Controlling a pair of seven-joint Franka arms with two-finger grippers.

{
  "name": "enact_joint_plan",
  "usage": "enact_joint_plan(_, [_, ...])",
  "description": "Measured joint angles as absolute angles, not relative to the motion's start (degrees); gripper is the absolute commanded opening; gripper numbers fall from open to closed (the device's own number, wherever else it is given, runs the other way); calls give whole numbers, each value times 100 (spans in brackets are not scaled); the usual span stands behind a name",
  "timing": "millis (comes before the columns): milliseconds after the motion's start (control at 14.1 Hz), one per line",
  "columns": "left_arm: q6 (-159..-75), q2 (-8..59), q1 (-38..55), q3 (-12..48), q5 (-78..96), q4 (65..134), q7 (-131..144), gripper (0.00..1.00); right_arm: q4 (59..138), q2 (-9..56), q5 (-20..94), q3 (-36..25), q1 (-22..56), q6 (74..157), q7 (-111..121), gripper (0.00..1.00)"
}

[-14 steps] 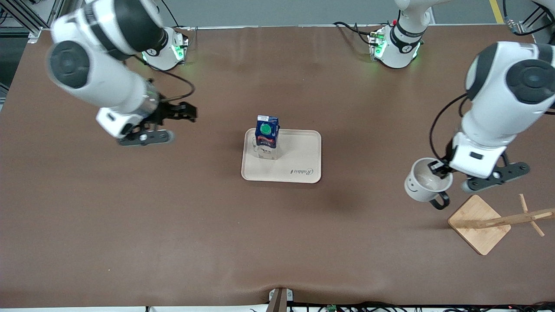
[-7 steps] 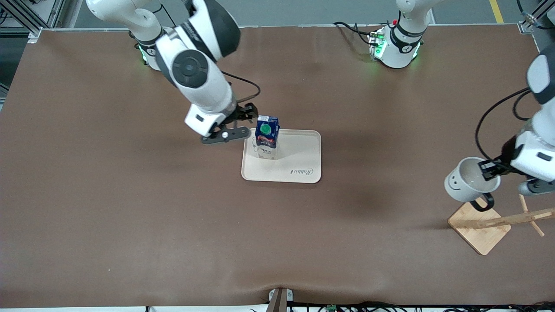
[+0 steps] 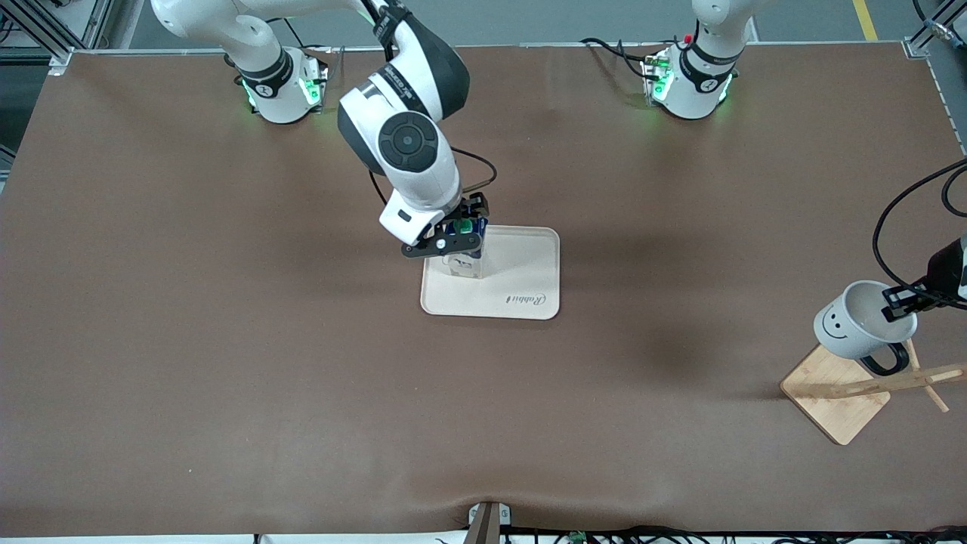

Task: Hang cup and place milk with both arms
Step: 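Hang the mug handle on a peg while the right gripper grasps the milk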

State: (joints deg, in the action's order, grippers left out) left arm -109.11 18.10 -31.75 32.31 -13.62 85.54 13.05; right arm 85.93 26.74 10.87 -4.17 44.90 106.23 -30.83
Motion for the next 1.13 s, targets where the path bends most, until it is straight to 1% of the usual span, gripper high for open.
enact_joint_plan(779, [-11610,2159,-3504,3199,-1362,8543,1305,0,8551,2983,1087,-420,4802,10905,-3204,100])
enact_joint_plan(850, [-11621,2165,-3514,3198,-1362,8541,1305,0,8551,3009,1087,-420,4814,11010,-3204,84])
enact_joint_plan(921, [-11630,2167,-3526,3198,-1362,8538,1307,0,8551,3036,1087,-421,4820,11070,-3204,57])
enact_joint_plan(992, [-11637,2168,-3541,3198,-1362,8536,1310,0,8551,3059,1086,-421,4823,11089,-3203,47])
enact_joint_plan(1062, [-11642,2168,-3562,3198,-1362,8534,1315,0,8547,3066,1080,-421,4824,11098,-3201,44])
enact_joint_plan(1133, [-11644,2168,-3593,3197,-1357,8533,1317,0,8525,3063,1044,-421,4825,11099,-3197,37])
